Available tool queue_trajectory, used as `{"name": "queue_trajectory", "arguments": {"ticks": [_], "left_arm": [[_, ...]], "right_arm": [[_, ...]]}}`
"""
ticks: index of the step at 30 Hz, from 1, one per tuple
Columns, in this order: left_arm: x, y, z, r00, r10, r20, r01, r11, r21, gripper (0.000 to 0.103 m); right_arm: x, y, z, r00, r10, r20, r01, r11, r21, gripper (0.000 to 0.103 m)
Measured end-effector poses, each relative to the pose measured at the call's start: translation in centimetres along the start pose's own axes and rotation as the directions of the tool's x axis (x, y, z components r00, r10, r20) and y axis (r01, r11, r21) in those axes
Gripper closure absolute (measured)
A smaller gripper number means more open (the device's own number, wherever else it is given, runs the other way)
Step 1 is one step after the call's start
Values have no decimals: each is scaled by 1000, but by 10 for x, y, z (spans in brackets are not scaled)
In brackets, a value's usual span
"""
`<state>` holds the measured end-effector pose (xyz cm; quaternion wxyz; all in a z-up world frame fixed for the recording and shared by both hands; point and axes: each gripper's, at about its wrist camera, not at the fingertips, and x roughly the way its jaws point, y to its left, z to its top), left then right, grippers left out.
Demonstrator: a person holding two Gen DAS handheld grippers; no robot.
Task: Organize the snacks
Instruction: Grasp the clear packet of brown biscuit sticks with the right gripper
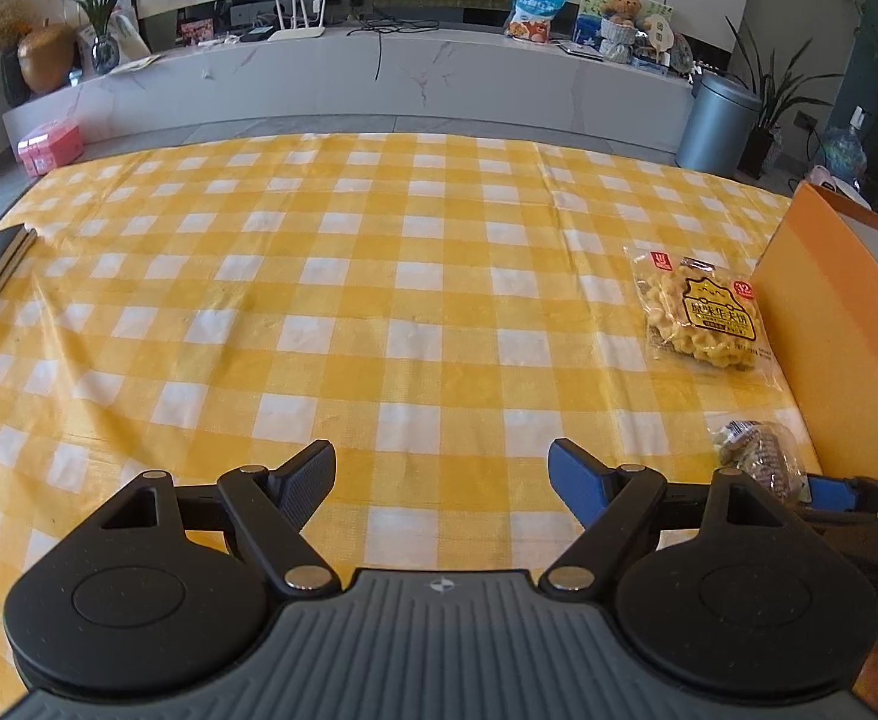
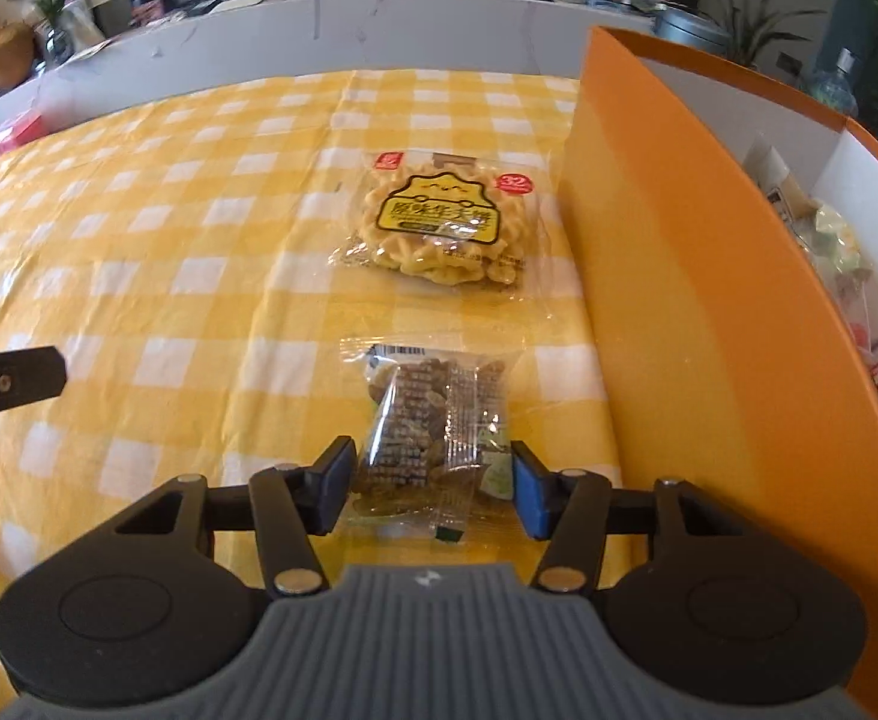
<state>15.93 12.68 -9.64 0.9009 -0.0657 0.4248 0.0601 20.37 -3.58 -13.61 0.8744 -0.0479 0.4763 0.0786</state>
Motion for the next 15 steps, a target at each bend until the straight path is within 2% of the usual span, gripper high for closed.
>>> {"name": "queue_trajectory", "arguments": {"ticks": [2,3,5,8,12,15], "left_arm": [[0,-5,-1,1000,2,-2,-2,1000,10,9],[-1,-7,-1,1000,17,1,-17,1000,13,10],[-6,-13,1,997,76,31,-77,997,16,10],[-17,-23,10,994,90,58,-94,994,53,10],[-24,-34,30,998,29,60,-34,997,72,10],[-17,-47,49,999,-41,10,40,997,70,10]], "right_arm": [[2,-6,7,1000,30,1,-30,999,29,42],[3,-8,6,999,46,12,-46,998,50,39],[4,-11,6,998,54,35,-56,996,68,39],[7,-5,5,998,17,60,-17,1000,7,53],[8,-11,8,997,39,74,-42,998,41,56],[12,-16,14,996,42,74,-47,997,66,56]]}}
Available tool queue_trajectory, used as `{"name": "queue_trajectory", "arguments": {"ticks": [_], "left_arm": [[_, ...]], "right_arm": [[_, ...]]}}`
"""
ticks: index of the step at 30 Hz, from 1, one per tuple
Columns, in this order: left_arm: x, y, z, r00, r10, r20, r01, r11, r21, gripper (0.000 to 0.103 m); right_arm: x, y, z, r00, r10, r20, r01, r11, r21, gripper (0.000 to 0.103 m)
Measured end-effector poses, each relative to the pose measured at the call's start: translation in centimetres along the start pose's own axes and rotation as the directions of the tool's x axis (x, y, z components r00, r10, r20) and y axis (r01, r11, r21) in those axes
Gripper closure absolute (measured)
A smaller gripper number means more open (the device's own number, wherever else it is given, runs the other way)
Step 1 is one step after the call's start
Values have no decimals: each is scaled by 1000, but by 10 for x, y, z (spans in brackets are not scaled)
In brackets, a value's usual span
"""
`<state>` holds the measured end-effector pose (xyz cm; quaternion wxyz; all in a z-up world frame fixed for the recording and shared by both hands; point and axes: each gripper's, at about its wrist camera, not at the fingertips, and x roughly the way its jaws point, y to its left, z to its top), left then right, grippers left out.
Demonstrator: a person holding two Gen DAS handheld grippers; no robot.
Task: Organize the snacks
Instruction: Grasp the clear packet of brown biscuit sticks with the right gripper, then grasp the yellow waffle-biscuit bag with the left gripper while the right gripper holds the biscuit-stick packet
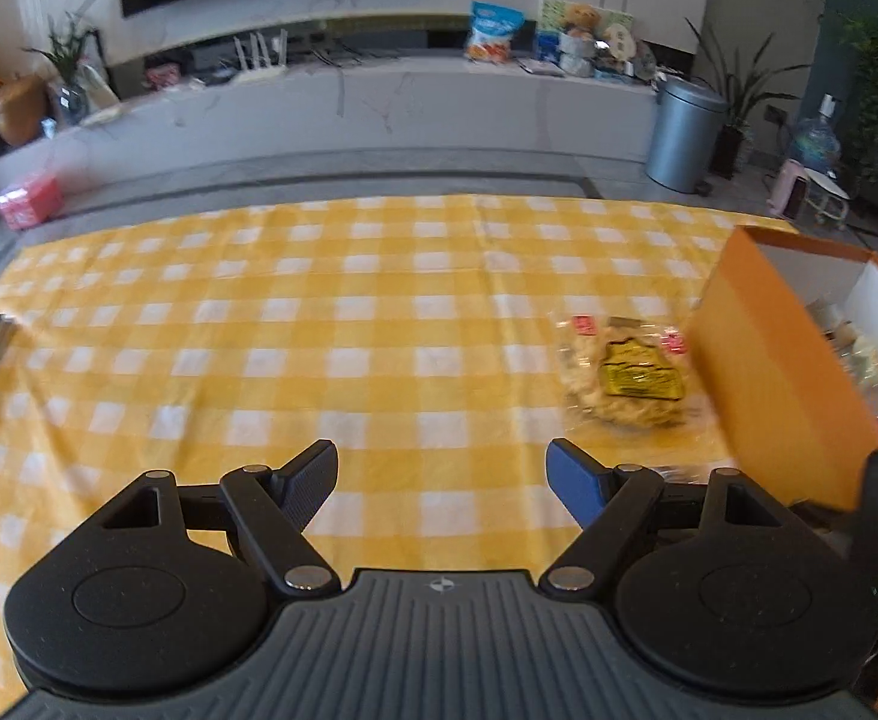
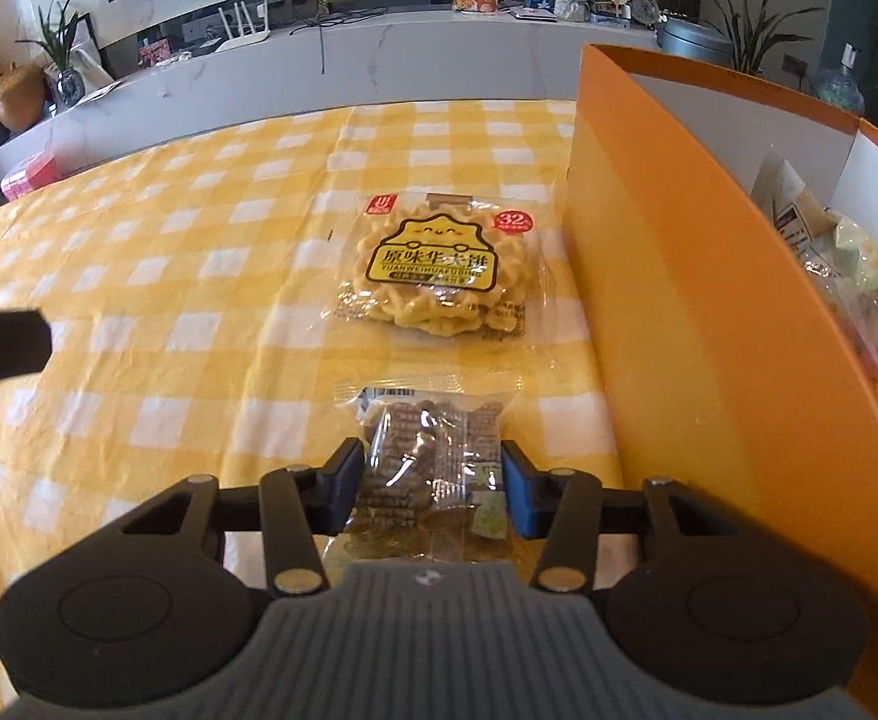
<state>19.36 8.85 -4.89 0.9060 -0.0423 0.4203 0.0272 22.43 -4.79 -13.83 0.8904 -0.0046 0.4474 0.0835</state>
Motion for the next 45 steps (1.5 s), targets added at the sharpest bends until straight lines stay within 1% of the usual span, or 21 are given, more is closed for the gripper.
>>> {"name": "queue_trajectory", "arguments": {"ticks": [2,4,6,7,8,10,12,14,15,17,20,22,24,25,27,29,32,34,37,40,45], "left_arm": [[8,-11,12,998,-47,-37,48,999,24,10],[17,-25,26,993,-94,-66,99,992,83,10],[31,-42,39,982,-144,-118,163,972,169,10],[37,-50,44,979,-157,-128,180,965,191,9],[44,-55,49,976,-167,-137,193,961,199,9],[62,-65,60,965,-183,-185,218,958,189,8],[80,-75,68,951,-182,-248,226,960,165,8],[99,-87,73,933,-173,-317,238,955,179,8],[107,-92,72,927,-153,-343,229,954,193,8],[119,-99,73,918,-119,-377,209,955,209,8],[137,-111,75,904,-91,-417,196,957,215,8],[146,-119,75,904,-65,-423,182,953,242,8],[154,-125,76,899,-41,-436,169,951,260,8],[158,-126,75,897,-33,-440,163,952,260,6],[164,-126,77,896,-19,-443,146,957,252,5],[168,-124,78,893,-26,-450,150,959,242,0],[173,-112,78,889,-54,-455,169,961,218,0],[171,-105,75,893,-68,-444,177,962,207,0],[163,-90,70,899,-57,-435,159,966,203,0],[154,-66,62,905,-65,-421,157,970,188,0],[137,-29,47,907,-42,-420,121,979,166,0]], "right_arm": [[2,0,1,1000,-2,5,2,1000,10,55],[4,1,1,1000,-4,9,4,1000,5,55],[4,-1,1,1000,6,7,-6,1000,8,55],[4,-3,1,1000,15,7,-15,1000,20,55],[4,-6,1,1000,25,6,-25,999,32,55],[4,-10,2,999,42,3,-42,998,50,55],[3,-9,2,999,46,0,-46,998,45,55],[3,-9,1,999,45,0,-45,998,39,55],[4,-9,2,999,46,-2,-46,998,40,55],[5,-9,3,999,50,-2,-50,998,42,55],[6,-9,4,999,53,2,-54,997,48,55],[7,-10,6,998,57,4,-57,997,54,55],[7,-10,6,998,58,4,-58,997,55,55],[7,-10,6,998,59,5,-59,997,56,55],[7,-10,6,998,60,6,-60,996,58,55],[6,-12,6,998,64,8,-65,996,64,55],[5,-13,5,998,65,10,-65,996,61,55],[5,-12,4,998,61,12,-61,997,52,55],[4,-14,3,998,65,14,-66,997,48,55],[4,-15,2,998,64,16,-65,997,37,55],[3,-10,1,998,58,16,-58,998,25,55]]}}
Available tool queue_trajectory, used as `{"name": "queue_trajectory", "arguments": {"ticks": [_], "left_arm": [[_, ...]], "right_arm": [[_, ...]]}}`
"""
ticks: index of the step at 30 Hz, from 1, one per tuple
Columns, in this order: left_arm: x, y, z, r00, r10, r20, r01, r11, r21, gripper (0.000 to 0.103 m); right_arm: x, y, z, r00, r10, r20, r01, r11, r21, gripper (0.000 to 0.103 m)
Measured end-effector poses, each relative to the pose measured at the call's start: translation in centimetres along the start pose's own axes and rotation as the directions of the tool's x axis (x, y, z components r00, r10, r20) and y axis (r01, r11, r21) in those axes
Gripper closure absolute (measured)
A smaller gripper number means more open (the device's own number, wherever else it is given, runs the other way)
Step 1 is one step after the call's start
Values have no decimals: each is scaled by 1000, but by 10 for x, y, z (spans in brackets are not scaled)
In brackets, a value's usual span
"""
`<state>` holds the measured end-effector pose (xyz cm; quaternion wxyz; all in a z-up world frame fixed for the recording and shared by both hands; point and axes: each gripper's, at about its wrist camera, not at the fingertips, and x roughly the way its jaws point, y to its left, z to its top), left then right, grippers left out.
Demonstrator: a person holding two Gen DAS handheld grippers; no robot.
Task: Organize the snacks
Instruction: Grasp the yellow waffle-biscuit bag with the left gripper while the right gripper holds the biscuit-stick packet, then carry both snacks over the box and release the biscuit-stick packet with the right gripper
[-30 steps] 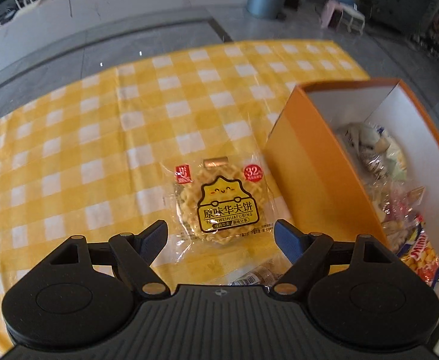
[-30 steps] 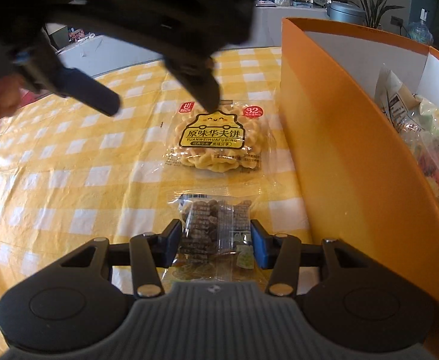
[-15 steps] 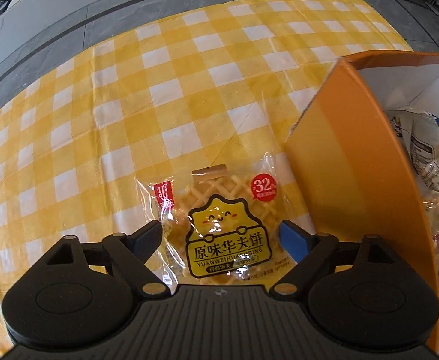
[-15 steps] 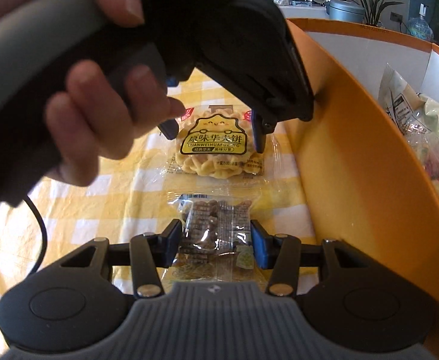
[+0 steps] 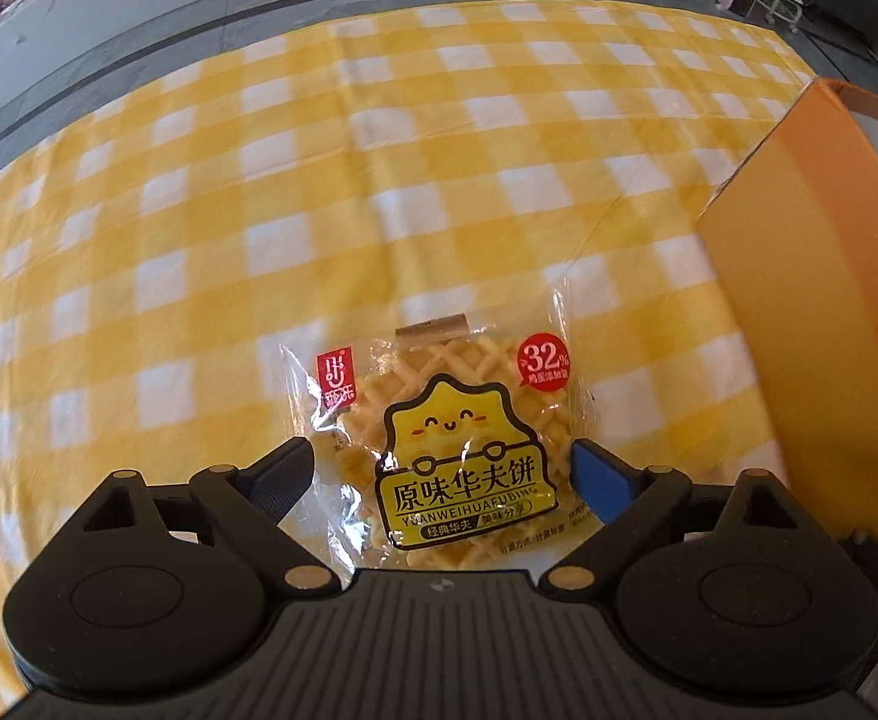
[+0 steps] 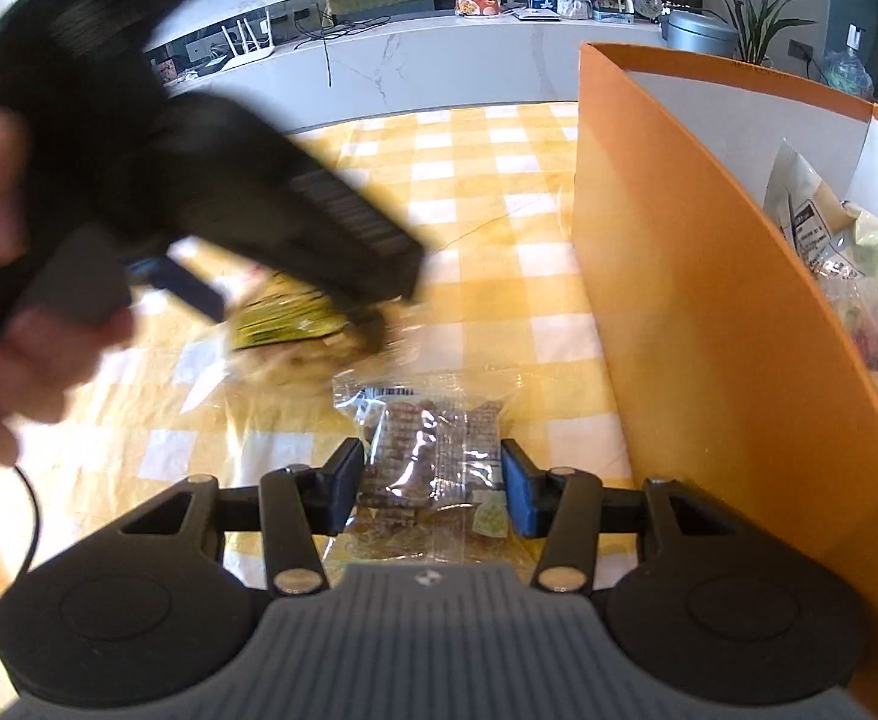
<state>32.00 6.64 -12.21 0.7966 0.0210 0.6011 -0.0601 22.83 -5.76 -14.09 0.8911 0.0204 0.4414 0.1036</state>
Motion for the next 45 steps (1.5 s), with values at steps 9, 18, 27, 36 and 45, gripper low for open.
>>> {"name": "queue_trajectory", "arguments": {"ticks": [9,18,27,36,45], "left_arm": [[-25,14,-59,998,15,68,-13,1000,-28,0],[-33,7,-65,975,72,211,-70,997,-19,0],[-13,19,-63,960,98,262,-70,991,-116,0],[-4,12,-79,914,134,382,-88,987,-134,0],[-11,-9,-91,858,190,476,-183,981,-63,0]], "right_arm": [[-2,5,0,1000,-13,-1,13,999,-33,55],[0,14,-4,1000,-29,8,29,998,-51,55],[0,13,-5,999,-41,13,42,997,-68,55],[1,14,-5,999,-42,12,42,997,-70,55],[0,15,-5,999,-45,14,46,996,-80,55]]}}
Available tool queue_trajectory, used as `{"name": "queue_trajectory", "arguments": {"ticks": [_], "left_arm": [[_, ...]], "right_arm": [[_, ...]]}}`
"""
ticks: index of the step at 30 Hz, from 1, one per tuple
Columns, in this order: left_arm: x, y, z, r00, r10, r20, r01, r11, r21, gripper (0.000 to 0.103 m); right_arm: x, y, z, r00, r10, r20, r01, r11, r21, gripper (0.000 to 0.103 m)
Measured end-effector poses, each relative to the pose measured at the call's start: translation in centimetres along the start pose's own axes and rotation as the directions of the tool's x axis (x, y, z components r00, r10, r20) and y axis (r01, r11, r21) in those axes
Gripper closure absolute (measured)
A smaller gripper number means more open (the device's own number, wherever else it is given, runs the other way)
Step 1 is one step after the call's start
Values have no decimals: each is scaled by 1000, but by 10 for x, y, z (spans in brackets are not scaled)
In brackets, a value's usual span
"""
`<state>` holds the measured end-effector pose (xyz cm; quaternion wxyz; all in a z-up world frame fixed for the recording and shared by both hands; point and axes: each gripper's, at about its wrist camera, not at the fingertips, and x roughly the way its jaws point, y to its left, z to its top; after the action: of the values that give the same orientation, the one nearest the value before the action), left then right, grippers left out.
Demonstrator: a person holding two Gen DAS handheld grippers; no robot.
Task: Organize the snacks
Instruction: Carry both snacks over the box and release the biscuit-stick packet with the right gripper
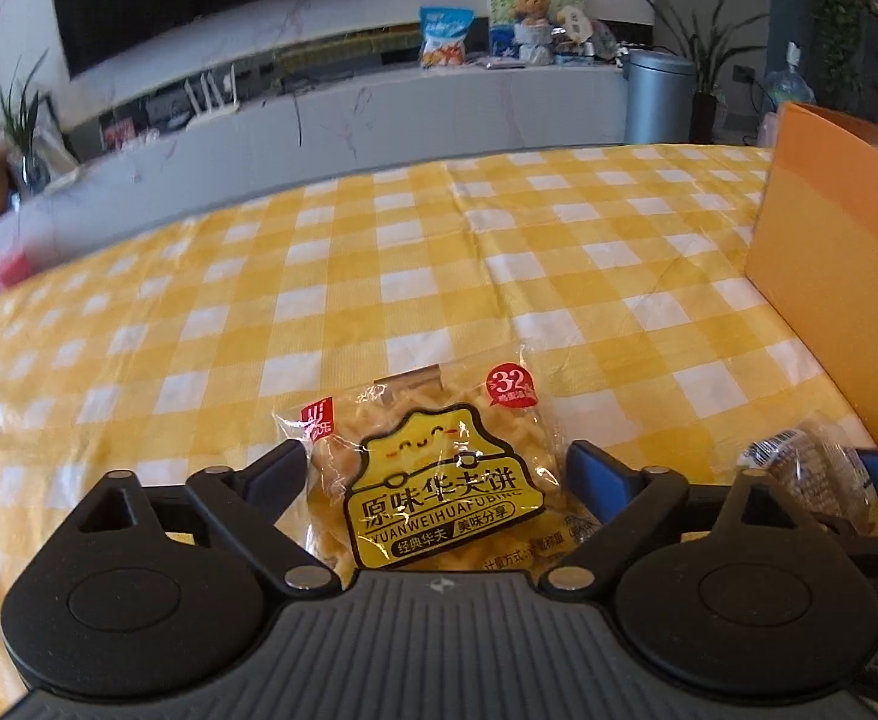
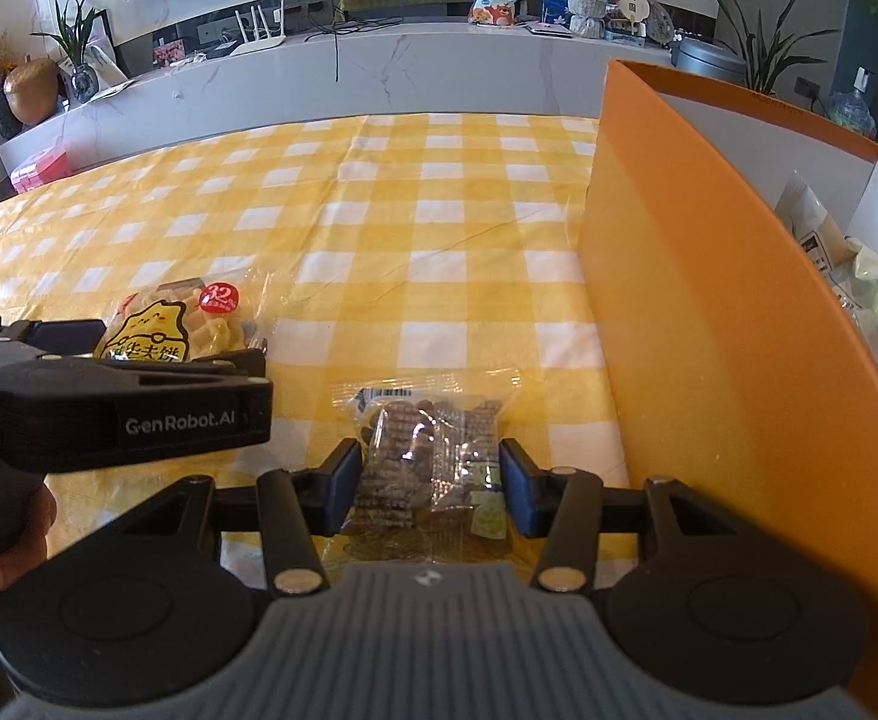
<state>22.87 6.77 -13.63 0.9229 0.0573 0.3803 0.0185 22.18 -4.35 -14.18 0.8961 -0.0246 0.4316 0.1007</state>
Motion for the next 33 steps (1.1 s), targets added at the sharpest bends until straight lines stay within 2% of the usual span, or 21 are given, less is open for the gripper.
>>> {"name": "queue_trajectory", "arguments": {"ticks": [3,8,10,13,17,19,21,24,27,30,33], "left_arm": [[-7,-8,2,999,22,23,-23,998,51,8],[-19,-6,6,999,50,9,-50,999,22,11],[-28,-3,8,999,36,15,-37,999,16,11],[-43,2,11,1000,23,17,-23,1000,-13,12],[-69,5,19,998,4,63,-1,999,-41,12],[-84,4,23,995,-7,100,11,999,-41,12],[-99,3,28,990,-24,140,31,998,-50,12],[-117,0,37,981,-63,184,78,994,-76,12],[-130,-6,45,971,-131,200,150,985,-84,12],[-139,-14,51,951,-203,231,228,970,-85,12],[-143,-23,55,934,-252,254,280,956,-82,12]], "right_arm": [[0,0,0,1000,0,0,0,1000,0,55],[-1,3,-1,1000,-10,1,10,1000,-20,57],[-2,3,0,1000,-7,-1,7,1000,-22,57],[-9,-2,1,999,35,-2,-35,999,-4,59],[-34,-10,9,996,72,61,-73,997,14,59],[-52,-20,14,988,118,97,-122,991,44,59],[-74,-32,19,973,180,142,-193,978,81,59],[-111,-54,25,951,199,235,-227,969,101,59],[-143,-85,27,936,169,309,-219,966,135,59],[-162,-124,24,934,100,343,-174,966,191,59],[-164,-170,17,934,52,354,-166,940,299,59]]}}
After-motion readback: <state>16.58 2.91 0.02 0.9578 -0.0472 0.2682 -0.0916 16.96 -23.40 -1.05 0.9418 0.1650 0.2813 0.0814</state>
